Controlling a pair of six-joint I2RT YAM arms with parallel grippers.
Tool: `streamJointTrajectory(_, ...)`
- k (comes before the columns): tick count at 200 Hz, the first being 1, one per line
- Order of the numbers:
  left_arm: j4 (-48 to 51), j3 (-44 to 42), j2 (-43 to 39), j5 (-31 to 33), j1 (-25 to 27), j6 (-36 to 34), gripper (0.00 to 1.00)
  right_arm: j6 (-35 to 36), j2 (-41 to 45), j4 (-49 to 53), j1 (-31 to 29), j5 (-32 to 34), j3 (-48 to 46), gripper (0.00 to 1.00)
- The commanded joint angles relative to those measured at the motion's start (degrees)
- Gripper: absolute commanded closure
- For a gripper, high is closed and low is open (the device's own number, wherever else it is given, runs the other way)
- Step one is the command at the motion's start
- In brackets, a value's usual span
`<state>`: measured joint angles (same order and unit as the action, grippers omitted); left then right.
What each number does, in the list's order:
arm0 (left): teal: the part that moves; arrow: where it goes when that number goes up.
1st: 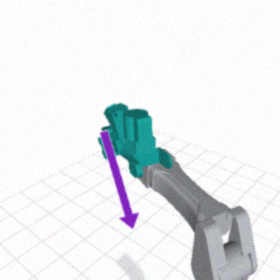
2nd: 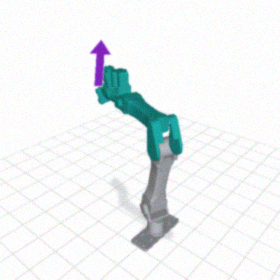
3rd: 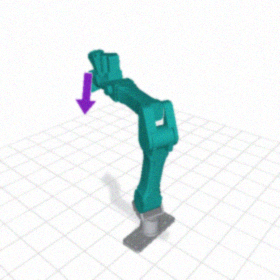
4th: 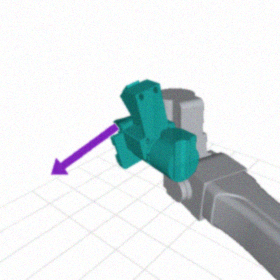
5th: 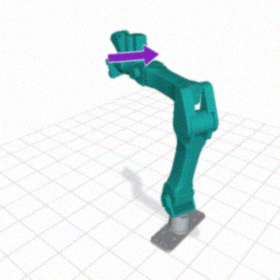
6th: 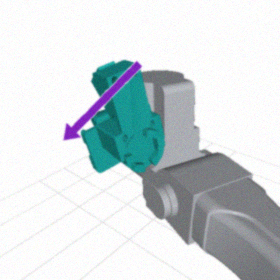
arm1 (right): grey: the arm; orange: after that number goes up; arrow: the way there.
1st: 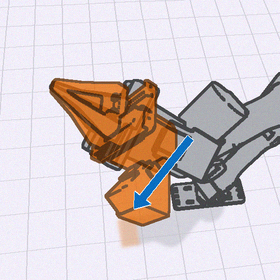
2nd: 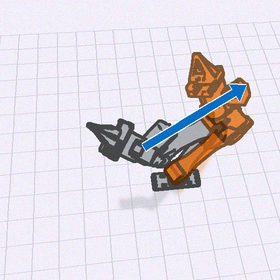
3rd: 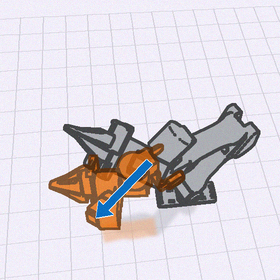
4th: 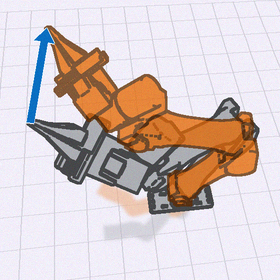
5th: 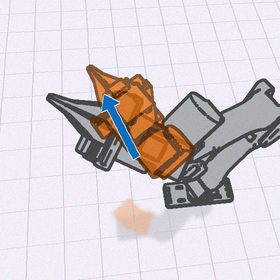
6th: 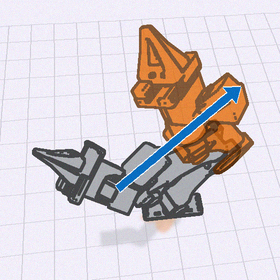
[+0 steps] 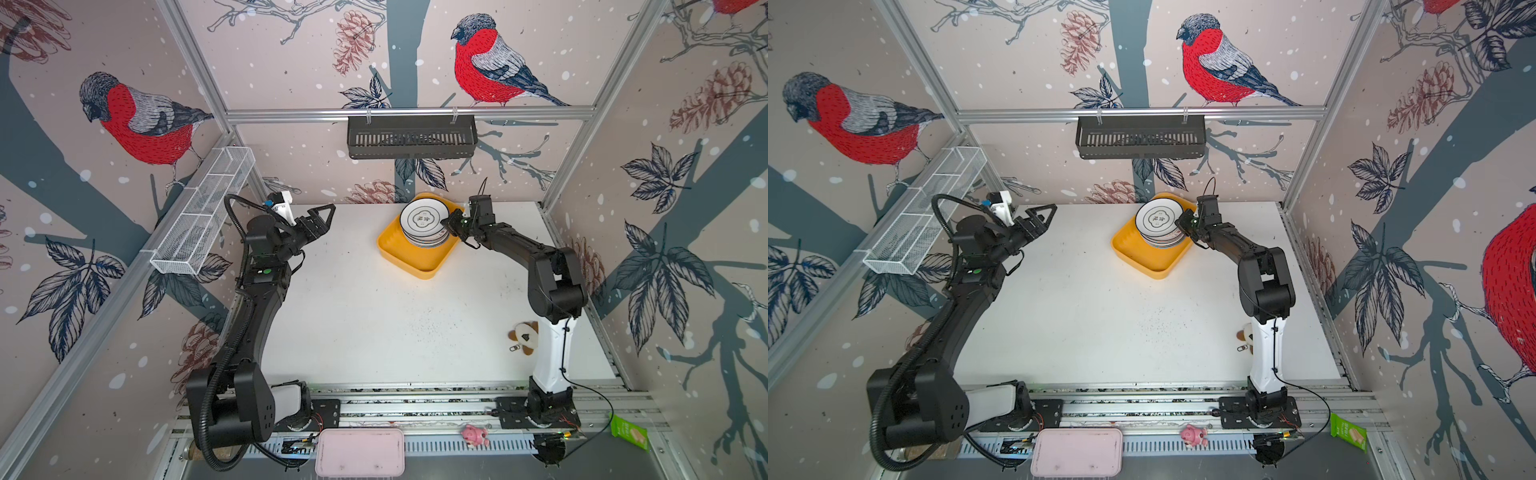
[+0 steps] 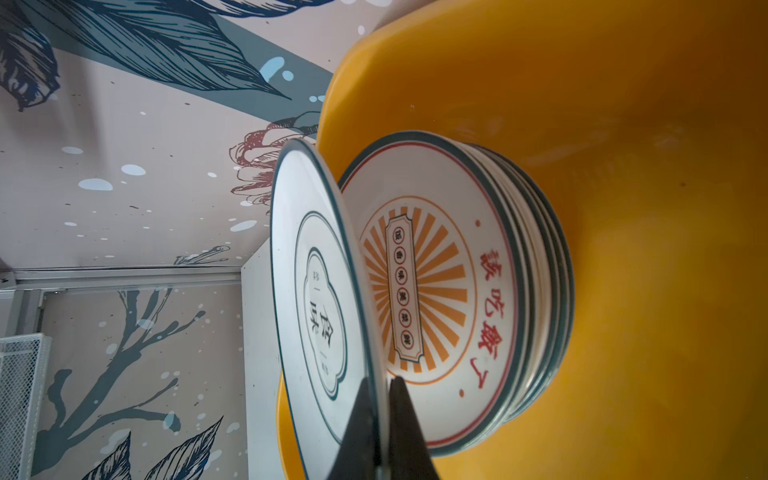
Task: Place the plates into the plastic bin on the countertop
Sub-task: 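Lower the plain plate onto the stack with the right gripper while the left arm withdraws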
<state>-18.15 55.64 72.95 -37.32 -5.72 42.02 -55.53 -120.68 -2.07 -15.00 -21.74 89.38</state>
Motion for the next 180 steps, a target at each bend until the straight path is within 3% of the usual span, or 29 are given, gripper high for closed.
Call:
streamJointTrajectory(1, -5.0, 1.0, 1.1, -0.3, 0.0, 0.9, 0.04, 0.1, -0.2, -1.5, 0.3, 0.3, 0.5, 0.98)
streamJointTrajectory(106, -3.4, 1.2, 3.0, 1.0, 0.1, 0.3, 0.04, 1.4, -6.2, 3.3, 1.1, 0.1, 8.0, 0.98)
streamJointTrajectory(180, -3.4, 3.0, 3.9, 1.6, 0.1, 0.8, 0.04, 1.6, -6.6, 3.9, 1.2, -1.3, 8.1, 0.95)
